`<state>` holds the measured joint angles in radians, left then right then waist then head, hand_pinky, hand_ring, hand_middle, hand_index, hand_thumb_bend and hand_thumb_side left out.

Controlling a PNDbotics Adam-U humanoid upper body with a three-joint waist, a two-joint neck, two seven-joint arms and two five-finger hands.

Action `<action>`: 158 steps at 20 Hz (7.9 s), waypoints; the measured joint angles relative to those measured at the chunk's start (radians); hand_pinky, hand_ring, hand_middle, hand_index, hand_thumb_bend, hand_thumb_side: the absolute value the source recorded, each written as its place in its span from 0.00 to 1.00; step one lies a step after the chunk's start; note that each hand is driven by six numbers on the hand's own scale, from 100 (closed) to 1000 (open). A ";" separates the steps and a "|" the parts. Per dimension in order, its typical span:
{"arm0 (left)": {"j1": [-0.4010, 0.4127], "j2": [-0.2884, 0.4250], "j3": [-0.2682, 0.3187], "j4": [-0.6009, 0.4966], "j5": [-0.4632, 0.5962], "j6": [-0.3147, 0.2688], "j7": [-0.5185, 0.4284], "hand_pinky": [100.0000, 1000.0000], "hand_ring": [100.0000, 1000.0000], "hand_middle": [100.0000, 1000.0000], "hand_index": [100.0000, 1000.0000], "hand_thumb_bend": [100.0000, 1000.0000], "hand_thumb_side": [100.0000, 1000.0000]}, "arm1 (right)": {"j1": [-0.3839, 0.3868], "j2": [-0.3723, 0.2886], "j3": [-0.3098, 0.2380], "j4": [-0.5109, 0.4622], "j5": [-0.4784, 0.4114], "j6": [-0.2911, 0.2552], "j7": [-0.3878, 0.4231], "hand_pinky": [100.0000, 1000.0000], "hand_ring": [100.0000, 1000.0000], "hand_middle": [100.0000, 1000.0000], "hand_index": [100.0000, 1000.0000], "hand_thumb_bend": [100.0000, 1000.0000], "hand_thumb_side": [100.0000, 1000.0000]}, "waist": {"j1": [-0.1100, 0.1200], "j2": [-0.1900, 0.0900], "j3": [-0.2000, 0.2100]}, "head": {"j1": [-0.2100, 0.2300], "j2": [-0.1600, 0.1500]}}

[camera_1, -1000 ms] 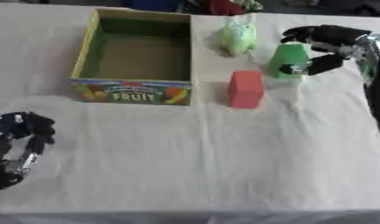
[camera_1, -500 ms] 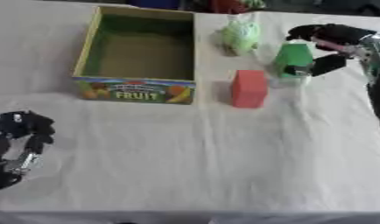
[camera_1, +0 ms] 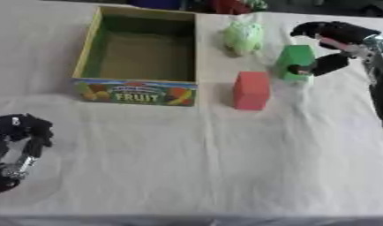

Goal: Pick up objects on the table and place them in the box.

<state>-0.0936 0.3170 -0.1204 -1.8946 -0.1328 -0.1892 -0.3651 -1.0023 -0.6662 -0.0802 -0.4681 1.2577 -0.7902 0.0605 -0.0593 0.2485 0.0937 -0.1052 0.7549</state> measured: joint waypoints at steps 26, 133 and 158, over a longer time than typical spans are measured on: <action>-0.001 0.000 -0.005 0.000 0.000 -0.003 -0.004 0.55 0.48 0.50 0.71 0.00 0.33 | 0.004 -0.007 -0.006 0.042 0.038 0.037 -0.051 0.69 0.78 0.78 1.00 0.39 0.56 | 0.001 0.004 0.002 | -0.009 0.000; -0.039 0.008 -0.044 0.013 0.045 0.007 -0.058 0.55 0.48 0.51 0.70 0.00 0.34 | -0.200 0.292 0.195 -0.320 -0.172 -0.117 0.031 0.62 0.64 0.76 0.96 0.38 0.36 | -0.030 -0.026 0.009 | -0.095 -0.010; -0.027 0.009 -0.023 0.020 0.018 0.005 -0.037 0.55 0.49 0.51 0.71 0.00 0.33 | 0.037 0.008 0.268 -0.644 -0.926 0.056 0.365 0.62 0.66 0.77 0.97 0.39 0.45 | -0.018 -0.014 -0.056 | -0.047 -0.019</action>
<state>-0.1208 0.3255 -0.1438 -1.8748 -0.1146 -0.1843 -0.4024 -0.9650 -0.6583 0.1882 -1.1119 0.3313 -0.7341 0.4252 -0.0771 0.2342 0.0380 -0.1518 0.7361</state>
